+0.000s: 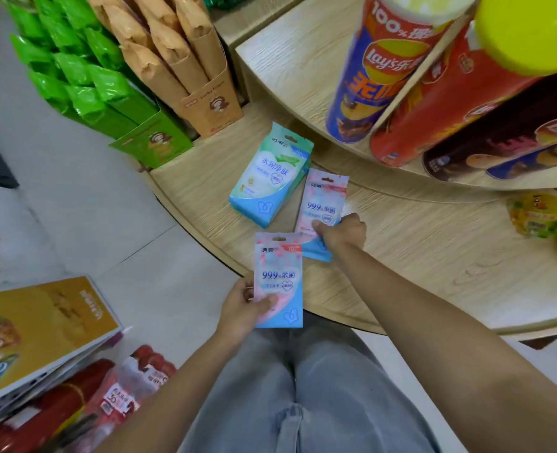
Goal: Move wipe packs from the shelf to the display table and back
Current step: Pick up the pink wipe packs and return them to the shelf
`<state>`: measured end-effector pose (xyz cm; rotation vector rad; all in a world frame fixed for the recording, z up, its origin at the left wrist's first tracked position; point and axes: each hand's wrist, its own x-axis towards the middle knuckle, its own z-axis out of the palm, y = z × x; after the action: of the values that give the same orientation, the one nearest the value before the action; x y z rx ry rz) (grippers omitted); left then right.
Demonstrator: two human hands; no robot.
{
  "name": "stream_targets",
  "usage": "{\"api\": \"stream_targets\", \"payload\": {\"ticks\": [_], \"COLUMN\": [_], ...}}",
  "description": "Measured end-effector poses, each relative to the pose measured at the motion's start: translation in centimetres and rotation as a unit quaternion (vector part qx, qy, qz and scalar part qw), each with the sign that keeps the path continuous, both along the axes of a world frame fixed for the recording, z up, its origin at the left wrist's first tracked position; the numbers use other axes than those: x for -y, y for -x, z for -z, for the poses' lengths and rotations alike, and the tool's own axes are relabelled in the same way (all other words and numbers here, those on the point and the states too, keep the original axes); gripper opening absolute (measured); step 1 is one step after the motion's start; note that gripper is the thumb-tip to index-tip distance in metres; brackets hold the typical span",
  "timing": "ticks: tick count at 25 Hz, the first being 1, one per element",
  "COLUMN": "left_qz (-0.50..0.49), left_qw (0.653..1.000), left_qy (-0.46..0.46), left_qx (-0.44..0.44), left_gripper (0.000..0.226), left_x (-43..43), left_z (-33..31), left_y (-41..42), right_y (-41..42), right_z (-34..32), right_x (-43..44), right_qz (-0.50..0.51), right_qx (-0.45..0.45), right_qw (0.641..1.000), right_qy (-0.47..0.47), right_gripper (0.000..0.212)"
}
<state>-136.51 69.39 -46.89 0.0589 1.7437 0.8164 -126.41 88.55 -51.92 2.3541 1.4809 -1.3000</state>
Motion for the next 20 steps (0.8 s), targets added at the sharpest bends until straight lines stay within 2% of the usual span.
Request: {"api": "stream_targets", "payload": {"ticks": [3,7,9,11,13,15,17,20], "left_qz": [-0.012,-0.028,-0.033,-0.027,-0.017,0.005,0.038,0.106], "left_qw": [1.0,0.999,0.998,0.998,0.998,0.996,0.993,0.985], "left_qy": [0.004,-0.029,-0.028,-0.041,-0.062,-0.086,-0.109,-0.139], "left_qx": [0.013,0.035,0.038,0.036,0.029,0.017,0.002,-0.001], "left_gripper": [0.043,0.039,0.031,0.034,0.036,0.037,0.037,0.034], "left_x": [0.0,-0.4,-0.6,-1.2,-2.2,-3.1,-4.0,-5.6], "left_z": [-0.2,-1.1,-1.4,-1.9,-2.5,-3.0,-3.4,-4.6], "left_y": [0.5,0.1,-0.2,-0.5,-0.6,-0.3,0.0,0.5], "right_y": [-0.1,-0.4,-0.7,-1.7,-3.1,-4.9,-6.9,-10.4], "right_z": [-0.1,-1.0,-1.6,-1.9,-1.8,-2.2,-3.3,-6.3], "right_x": [0.4,0.7,0.8,0.7,0.7,1.1,2.1,4.4], "right_qz": [0.045,0.05,0.042,0.069,0.116,0.129,0.18,0.272], "right_qx": [-0.02,-0.033,-0.033,-0.072,-0.142,-0.184,-0.227,-0.294], "right_qw": [0.999,0.997,0.998,0.995,0.982,0.971,0.954,0.915], "right_qy": [-0.02,-0.038,-0.039,-0.015,0.038,0.077,0.077,0.044], "right_gripper": [0.059,0.05,0.05,0.055,0.051,0.034,0.028,0.034]}}
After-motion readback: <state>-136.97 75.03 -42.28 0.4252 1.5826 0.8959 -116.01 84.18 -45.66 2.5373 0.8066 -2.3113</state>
